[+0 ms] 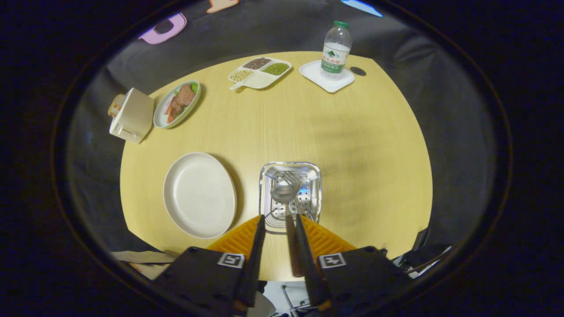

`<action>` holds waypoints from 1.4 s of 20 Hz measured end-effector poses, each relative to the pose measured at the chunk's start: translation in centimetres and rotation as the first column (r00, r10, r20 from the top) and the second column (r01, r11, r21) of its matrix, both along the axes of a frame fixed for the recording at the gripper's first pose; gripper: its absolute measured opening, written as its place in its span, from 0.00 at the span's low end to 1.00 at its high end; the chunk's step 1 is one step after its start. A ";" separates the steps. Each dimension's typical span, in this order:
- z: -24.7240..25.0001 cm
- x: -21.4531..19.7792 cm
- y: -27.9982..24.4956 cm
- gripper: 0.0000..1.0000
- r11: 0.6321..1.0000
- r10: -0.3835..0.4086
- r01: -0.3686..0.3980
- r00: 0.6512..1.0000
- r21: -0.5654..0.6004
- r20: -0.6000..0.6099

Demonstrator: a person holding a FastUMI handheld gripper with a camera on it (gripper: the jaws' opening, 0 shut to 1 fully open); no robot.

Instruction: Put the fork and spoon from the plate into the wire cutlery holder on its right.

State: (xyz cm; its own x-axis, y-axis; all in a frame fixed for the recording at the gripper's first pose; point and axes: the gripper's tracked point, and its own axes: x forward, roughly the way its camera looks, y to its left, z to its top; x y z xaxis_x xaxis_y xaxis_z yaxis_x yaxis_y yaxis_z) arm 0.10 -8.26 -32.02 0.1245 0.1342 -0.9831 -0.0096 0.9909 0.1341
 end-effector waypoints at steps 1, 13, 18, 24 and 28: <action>0.5 0.2 0.0 0.47 1.000 -0.014 0.014 1.000 0.009 0.021; 10.3 1.7 0.9 0.93 0.992 -0.104 0.051 0.843 0.114 0.528; 17.0 0.8 1.4 0.93 0.994 -0.097 0.026 0.650 0.106 0.754; 21.7 -1.2 3.4 0.93 0.995 -0.097 0.028 0.466 0.095 0.879; 23.1 -2.5 4.6 0.93 0.996 -0.087 0.028 0.378 0.082 0.922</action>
